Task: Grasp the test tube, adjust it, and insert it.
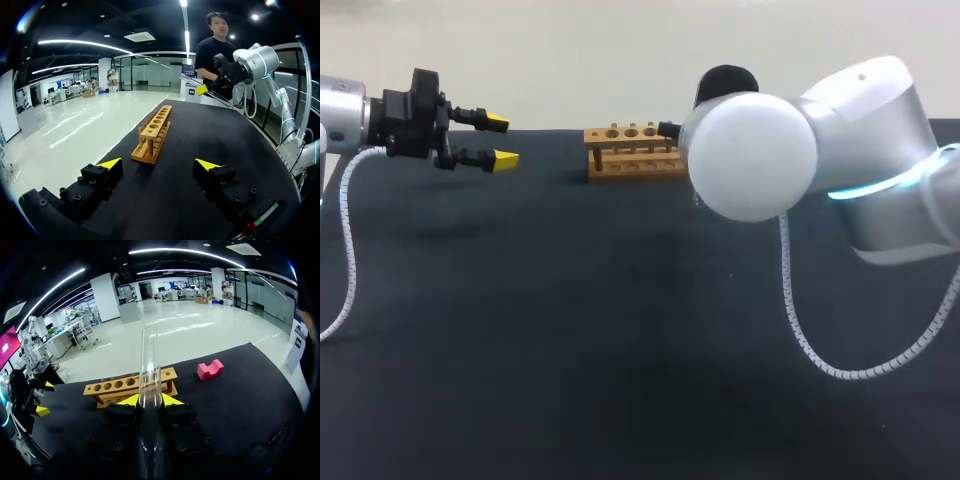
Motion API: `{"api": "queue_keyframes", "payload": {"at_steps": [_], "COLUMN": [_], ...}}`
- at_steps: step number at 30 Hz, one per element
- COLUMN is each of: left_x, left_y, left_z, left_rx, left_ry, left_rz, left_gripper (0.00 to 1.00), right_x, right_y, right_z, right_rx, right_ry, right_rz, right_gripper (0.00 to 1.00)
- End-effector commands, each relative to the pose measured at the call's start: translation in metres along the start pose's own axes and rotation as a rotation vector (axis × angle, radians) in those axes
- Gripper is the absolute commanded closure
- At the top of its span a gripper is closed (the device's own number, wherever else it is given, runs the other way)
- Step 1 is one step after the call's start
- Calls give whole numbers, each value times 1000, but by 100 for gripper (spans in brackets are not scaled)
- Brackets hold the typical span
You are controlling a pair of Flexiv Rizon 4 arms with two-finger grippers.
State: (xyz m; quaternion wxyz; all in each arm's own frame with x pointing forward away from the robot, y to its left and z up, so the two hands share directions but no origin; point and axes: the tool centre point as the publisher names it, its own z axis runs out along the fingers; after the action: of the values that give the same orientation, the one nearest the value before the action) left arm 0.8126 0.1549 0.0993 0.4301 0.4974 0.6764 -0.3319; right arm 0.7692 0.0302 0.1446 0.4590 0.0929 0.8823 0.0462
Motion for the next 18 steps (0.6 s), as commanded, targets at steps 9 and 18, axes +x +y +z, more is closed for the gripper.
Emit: {"api": "queue_keyframes", "payload": {"at_steps": [9,18], "left_x": [1,1], "left_y": [-2,-2], "left_z": [-1,-1], "left_rx": [-5,-5], "left_ry": [-4,-4], "left_rz": [3,3], "left_gripper": [0,0], "right_x": [3,10], "right_y": [11,18], "right_z": [38,55], "right_rx": [-35,-36], "right_ry": [25,17], "right_rz": [-110,-163], "right_gripper": [100,100]}}
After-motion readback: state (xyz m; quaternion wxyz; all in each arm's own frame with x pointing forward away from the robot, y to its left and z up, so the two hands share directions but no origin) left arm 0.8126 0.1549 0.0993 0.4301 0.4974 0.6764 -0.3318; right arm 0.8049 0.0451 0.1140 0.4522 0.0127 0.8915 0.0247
